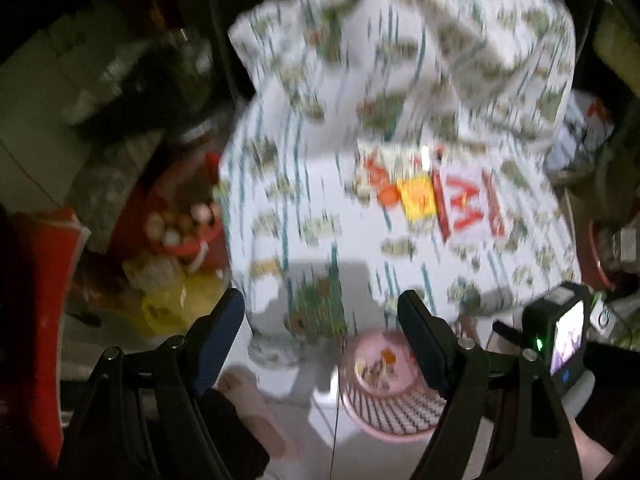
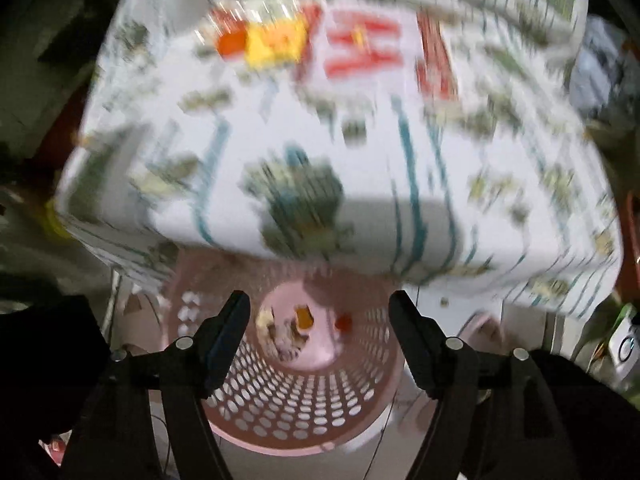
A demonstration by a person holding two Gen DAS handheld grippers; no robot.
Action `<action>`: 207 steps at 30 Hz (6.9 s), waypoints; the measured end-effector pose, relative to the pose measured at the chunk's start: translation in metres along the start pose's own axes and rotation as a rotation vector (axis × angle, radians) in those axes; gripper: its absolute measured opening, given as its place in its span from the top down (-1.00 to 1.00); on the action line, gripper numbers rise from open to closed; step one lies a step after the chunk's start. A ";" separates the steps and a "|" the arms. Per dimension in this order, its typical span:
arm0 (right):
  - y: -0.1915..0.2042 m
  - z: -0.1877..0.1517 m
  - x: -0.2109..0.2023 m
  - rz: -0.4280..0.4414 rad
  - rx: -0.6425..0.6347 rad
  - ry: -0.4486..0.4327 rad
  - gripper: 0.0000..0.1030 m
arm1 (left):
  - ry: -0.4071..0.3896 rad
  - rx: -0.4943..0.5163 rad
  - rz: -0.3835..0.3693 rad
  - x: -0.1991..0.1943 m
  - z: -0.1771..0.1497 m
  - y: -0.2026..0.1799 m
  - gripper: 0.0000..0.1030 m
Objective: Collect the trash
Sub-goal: 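Open the left gripper over the basket while the right gripper releases the red cap, then move both grippers back toward the wrappers on the cloth, then grasp the white-red M paper bag with the right gripper while the left gripper grasps the orange cap, then carry the M bag and orange cap down over the pink basket with both grippers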
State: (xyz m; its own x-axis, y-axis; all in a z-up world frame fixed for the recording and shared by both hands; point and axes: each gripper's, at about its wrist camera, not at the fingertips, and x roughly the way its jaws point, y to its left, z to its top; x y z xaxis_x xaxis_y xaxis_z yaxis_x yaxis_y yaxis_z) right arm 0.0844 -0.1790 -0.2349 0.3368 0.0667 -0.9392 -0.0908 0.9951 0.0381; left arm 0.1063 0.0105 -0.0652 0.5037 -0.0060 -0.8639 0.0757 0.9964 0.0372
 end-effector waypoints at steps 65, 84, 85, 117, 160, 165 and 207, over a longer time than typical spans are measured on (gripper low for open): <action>-0.072 0.172 -0.147 -0.127 0.027 -0.536 -0.66 | -0.243 -0.075 0.083 0.014 0.121 0.016 -0.98; -0.093 0.177 -0.046 -0.035 0.058 -0.040 -0.66 | -0.052 -0.059 -0.097 0.062 0.124 0.010 -0.93; -0.091 0.176 -0.042 -0.042 0.054 -0.031 -0.66 | -0.048 -0.054 -0.088 0.065 0.124 0.009 -0.93; -0.036 0.171 -0.060 0.137 0.054 -0.133 0.95 | 0.083 -0.021 -0.084 0.119 0.127 -0.011 -0.93; -0.127 0.181 -0.096 0.192 0.277 -0.196 0.95 | 0.249 -0.054 -0.146 0.167 0.113 -0.067 0.43; -0.115 0.169 -0.107 0.282 0.278 -0.197 0.95 | 0.160 -0.077 -0.171 0.130 0.121 -0.064 0.44; 0.010 0.002 -0.098 0.446 0.115 0.025 0.95 | 0.082 -0.139 -0.133 0.028 -0.019 0.009 0.43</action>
State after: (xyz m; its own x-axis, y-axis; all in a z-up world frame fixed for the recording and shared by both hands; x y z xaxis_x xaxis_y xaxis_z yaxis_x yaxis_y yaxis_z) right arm 0.0527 -0.1759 -0.1421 0.2654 0.4900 -0.8304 -0.1171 0.8712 0.4767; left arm 0.1049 0.0213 -0.0987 0.4248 -0.1374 -0.8948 0.0147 0.9893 -0.1450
